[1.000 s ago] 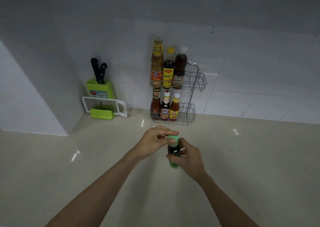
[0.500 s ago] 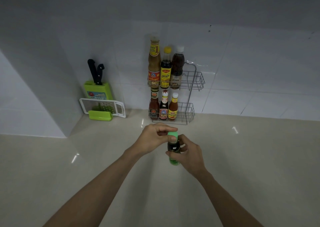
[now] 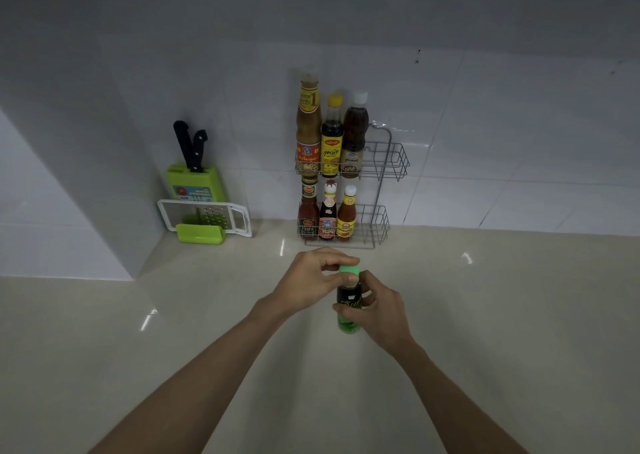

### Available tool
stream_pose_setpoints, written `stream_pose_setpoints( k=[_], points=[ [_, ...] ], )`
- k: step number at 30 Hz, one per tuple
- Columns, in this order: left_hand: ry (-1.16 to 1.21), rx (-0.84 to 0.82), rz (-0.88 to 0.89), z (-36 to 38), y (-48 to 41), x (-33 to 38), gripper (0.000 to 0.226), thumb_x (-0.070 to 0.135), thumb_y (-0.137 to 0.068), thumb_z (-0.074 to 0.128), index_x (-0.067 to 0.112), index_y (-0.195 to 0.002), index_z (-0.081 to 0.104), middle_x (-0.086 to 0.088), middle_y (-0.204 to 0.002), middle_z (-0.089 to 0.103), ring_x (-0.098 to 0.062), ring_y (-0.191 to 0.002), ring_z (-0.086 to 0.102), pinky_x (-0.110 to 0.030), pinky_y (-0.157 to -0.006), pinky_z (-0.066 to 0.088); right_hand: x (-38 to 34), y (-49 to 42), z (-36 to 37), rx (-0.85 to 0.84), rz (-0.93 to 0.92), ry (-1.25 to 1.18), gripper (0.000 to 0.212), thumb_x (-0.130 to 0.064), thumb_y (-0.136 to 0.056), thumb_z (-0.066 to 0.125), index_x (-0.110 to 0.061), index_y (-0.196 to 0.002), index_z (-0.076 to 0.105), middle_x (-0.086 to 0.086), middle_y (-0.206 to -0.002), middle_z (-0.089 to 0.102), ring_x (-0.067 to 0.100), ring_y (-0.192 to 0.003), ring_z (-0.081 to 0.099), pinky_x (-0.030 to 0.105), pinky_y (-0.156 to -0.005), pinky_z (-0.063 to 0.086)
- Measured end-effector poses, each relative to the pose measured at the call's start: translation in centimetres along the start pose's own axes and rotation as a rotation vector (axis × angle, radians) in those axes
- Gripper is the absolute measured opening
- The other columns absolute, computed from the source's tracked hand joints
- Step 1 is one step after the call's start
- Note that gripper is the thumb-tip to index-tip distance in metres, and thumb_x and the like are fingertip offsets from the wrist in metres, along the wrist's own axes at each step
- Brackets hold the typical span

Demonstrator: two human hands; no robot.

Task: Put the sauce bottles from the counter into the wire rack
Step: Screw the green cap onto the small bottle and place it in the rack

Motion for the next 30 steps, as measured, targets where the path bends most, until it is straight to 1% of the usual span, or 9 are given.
stream_pose_setpoints(
  k=[9, 11, 14, 16, 18, 21, 25, 28, 30],
  points=[
    [0.026, -0.030, -0.039, -0.3, 0.0, -0.8, 0.032, 0.029, -0.076, 0.075, 0.036, -0.106, 0.069, 0.015, -0.112, 0.067, 0.001, -0.105, 0.061, -0.019, -0.094, 0.050, 0.2, -0.2, 0.4, -0.032, 0.044, -0.010, 0.041, -0.051, -0.060, 0.078, -0.042, -0.090, 0.051, -0.019, -0.079, 0.064, -0.006, -0.066, 0.061, 0.009, -0.053, 0.043],
    [0.053, -0.038, -0.064, -0.2, 0.1, -1.0, 0.038, 0.037, -0.075, 0.074, 0.037, -0.113, 0.066, 0.017, -0.118, 0.065, 0.002, -0.109, 0.059, -0.016, -0.095, 0.048, 0.4, -0.4, 0.4, -0.036, 0.073, -0.018, 0.042, -0.053, -0.058, 0.078, -0.042, -0.088, 0.050, -0.018, -0.080, 0.064, -0.005, -0.066, 0.062, 0.009, -0.053, 0.044],
    [0.130, -0.002, -0.113, -0.3, 0.2, -1.8, 0.046, 0.053, -0.079, 0.063, 0.037, -0.122, 0.059, 0.024, -0.122, 0.061, 0.010, -0.115, 0.053, -0.002, -0.089, 0.042, 1.2, -1.0, 0.0, 0.006, 0.139, -0.053, 0.047, -0.057, -0.055, 0.078, -0.040, -0.090, 0.051, -0.016, -0.083, 0.066, 0.001, -0.066, 0.065, 0.016, -0.059, 0.050],
    [0.133, 0.088, -0.157, -0.6, -0.1, -3.0, 0.041, 0.048, -0.088, 0.053, 0.032, -0.126, 0.057, 0.019, -0.126, 0.060, 0.007, -0.117, 0.052, -0.002, -0.089, 0.039, 2.2, -1.6, -0.6, 0.027, 0.200, -0.056, 0.050, -0.055, -0.057, 0.081, -0.036, -0.093, 0.052, -0.016, -0.086, 0.065, 0.002, -0.071, 0.064, 0.021, -0.061, 0.049],
    [0.029, 0.160, -0.215, -1.0, -0.7, -4.6, 0.036, 0.036, -0.096, 0.046, 0.024, -0.128, 0.056, 0.009, -0.130, 0.059, -0.003, -0.120, 0.052, -0.011, -0.095, 0.035, 3.2, -2.8, -1.4, 0.040, 0.257, -0.052, 0.051, -0.050, -0.060, 0.084, -0.032, -0.096, 0.052, -0.016, -0.089, 0.063, 0.003, -0.077, 0.062, 0.019, -0.060, 0.045],
    [-0.084, 0.138, -0.300, -0.6, -2.7, -6.4, 0.037, 0.028, -0.098, 0.043, 0.019, -0.133, 0.052, 0.000, -0.137, 0.054, -0.007, -0.121, 0.048, -0.014, -0.096, 0.030, 4.2, -5.9, -2.8, 0.090, 0.306, -0.062, 0.052, -0.046, -0.064, 0.085, -0.026, -0.099, 0.052, -0.010, -0.092, 0.062, 0.014, -0.084, 0.062, 0.019, -0.060, 0.042],
    [-0.174, 0.080, -0.294, 0.5, -6.4, -7.7, 0.041, 0.021, -0.098, 0.044, 0.020, -0.139, 0.043, -0.002, -0.147, 0.043, -0.015, -0.134, 0.040, -0.013, -0.100, 0.024, 4.6, -11.4, -4.5, 0.226, 0.275, -0.077, 0.052, -0.038, -0.066, 0.086, -0.021, -0.100, 0.052, -0.006, -0.094, 0.062, 0.016, -0.085, 0.060, 0.022, -0.064, 0.042],
    [-0.273, 0.010, -0.246, 1.6, -9.9, -8.9, 0.054, 0.015, -0.096, 0.046, 0.021, -0.147, 0.027, -0.001, -0.156, 0.022, -0.019, -0.143, 0.022, -0.017, -0.108, 0.017, 5.5, -15.5, -4.9, 0.343, 0.251, -0.123, 0.050, -0.033, -0.066, 0.086, -0.021, -0.096, 0.048, -0.006, -0.089, 0.062, 0.017, -0.082, 0.060, 0.026, -0.068, 0.044],
    [-0.337, -0.038, -0.221, 2.3, -11.8, -9.7, 0.065, 0.011, -0.095, 0.045, 0.022, -0.150, 0.013, -0.002, -0.160, 0.005, -0.019, -0.147, 0.003, -0.026, -0.117, 0.010, 6.2, -17.6, -4.7, 0.383, 0.237, -0.181, 0.050, -0.032, -0.064, 0.087, -0.026, -0.093, 0.047, -0.011, -0.082, 0.063, 0.011, -0.076, 0.060, 0.020, -0.062, 0.044]
  ],
)
Point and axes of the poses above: each hand's wrist, its own y-axis away from the middle knuckle, its own z-axis out of the palm, x = y × z, the point moved 4 cm from there along -y, towards the middle knuckle
